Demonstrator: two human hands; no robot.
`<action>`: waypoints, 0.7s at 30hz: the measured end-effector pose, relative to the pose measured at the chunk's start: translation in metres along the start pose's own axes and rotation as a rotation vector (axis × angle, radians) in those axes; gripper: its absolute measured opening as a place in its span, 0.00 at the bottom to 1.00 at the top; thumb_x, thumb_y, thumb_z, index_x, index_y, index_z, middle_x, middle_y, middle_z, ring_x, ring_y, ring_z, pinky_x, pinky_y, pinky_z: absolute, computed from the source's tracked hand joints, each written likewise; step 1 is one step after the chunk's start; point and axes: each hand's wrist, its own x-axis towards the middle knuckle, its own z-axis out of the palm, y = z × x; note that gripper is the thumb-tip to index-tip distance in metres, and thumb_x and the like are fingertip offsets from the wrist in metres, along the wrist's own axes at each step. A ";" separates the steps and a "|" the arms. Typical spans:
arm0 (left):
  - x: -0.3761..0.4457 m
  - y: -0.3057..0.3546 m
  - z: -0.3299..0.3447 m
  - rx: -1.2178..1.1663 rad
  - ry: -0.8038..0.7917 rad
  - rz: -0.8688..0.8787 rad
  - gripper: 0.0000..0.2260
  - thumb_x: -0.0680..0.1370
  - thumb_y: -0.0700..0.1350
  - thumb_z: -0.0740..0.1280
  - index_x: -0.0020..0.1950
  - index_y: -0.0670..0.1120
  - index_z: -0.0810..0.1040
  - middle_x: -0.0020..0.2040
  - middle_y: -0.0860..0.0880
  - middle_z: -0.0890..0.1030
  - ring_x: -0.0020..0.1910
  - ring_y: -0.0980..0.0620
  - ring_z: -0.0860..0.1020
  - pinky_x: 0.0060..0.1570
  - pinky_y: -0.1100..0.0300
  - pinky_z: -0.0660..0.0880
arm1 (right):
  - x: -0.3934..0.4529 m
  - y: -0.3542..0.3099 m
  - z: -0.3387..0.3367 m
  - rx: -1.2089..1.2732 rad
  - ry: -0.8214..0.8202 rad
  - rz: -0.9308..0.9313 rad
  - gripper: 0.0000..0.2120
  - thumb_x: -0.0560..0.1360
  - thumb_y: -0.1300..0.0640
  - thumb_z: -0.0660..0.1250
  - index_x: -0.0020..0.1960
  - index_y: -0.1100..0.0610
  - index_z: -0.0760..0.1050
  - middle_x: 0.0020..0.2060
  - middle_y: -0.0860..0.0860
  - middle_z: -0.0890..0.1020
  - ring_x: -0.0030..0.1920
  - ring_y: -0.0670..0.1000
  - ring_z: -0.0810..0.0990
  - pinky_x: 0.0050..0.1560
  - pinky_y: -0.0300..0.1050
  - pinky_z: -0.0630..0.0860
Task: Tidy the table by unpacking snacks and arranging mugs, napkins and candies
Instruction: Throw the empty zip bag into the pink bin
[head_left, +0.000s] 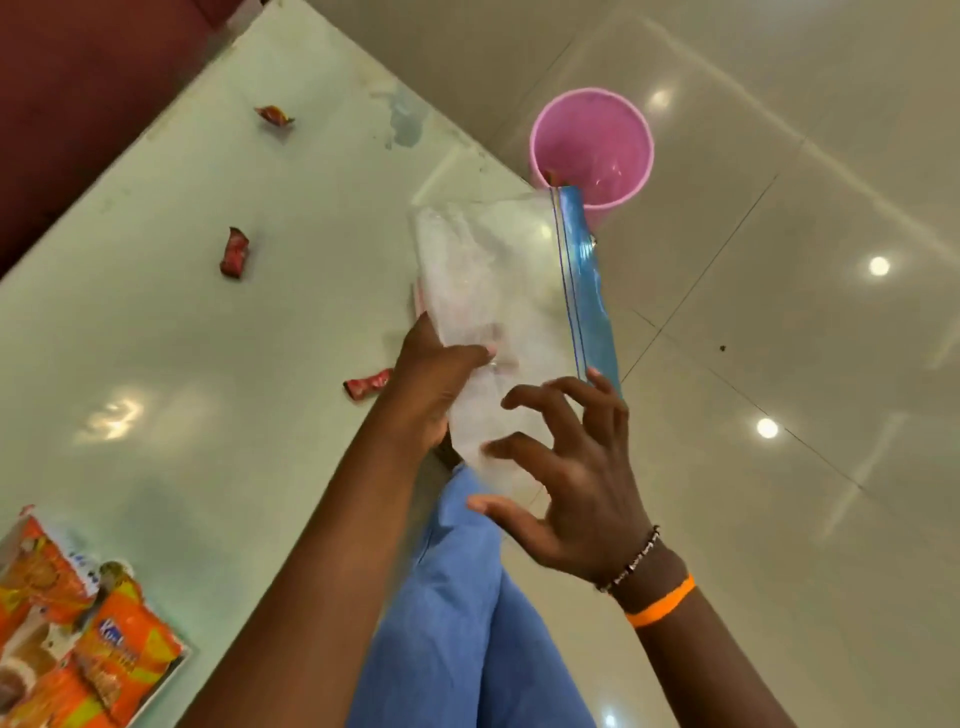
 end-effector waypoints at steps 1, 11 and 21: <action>0.010 0.007 0.003 0.002 -0.017 0.001 0.20 0.74 0.29 0.62 0.66 0.39 0.69 0.59 0.40 0.80 0.46 0.43 0.82 0.49 0.49 0.79 | 0.011 0.009 -0.006 0.054 -0.027 0.037 0.20 0.72 0.37 0.58 0.45 0.50 0.80 0.54 0.51 0.79 0.59 0.54 0.69 0.65 0.55 0.61; 0.075 0.068 0.000 -0.136 -0.342 -0.116 0.26 0.75 0.29 0.57 0.70 0.50 0.65 0.58 0.44 0.80 0.46 0.43 0.84 0.42 0.53 0.82 | 0.133 0.126 0.002 1.144 -0.379 1.162 0.19 0.75 0.53 0.63 0.63 0.62 0.69 0.49 0.52 0.80 0.48 0.48 0.79 0.52 0.41 0.76; 0.148 0.086 0.050 -0.001 -0.083 -0.148 0.20 0.71 0.24 0.53 0.48 0.43 0.77 0.35 0.49 0.83 0.35 0.52 0.81 0.36 0.62 0.79 | 0.168 0.184 0.008 1.585 -0.036 1.134 0.16 0.69 0.67 0.58 0.33 0.56 0.82 0.25 0.46 0.83 0.28 0.40 0.82 0.30 0.31 0.78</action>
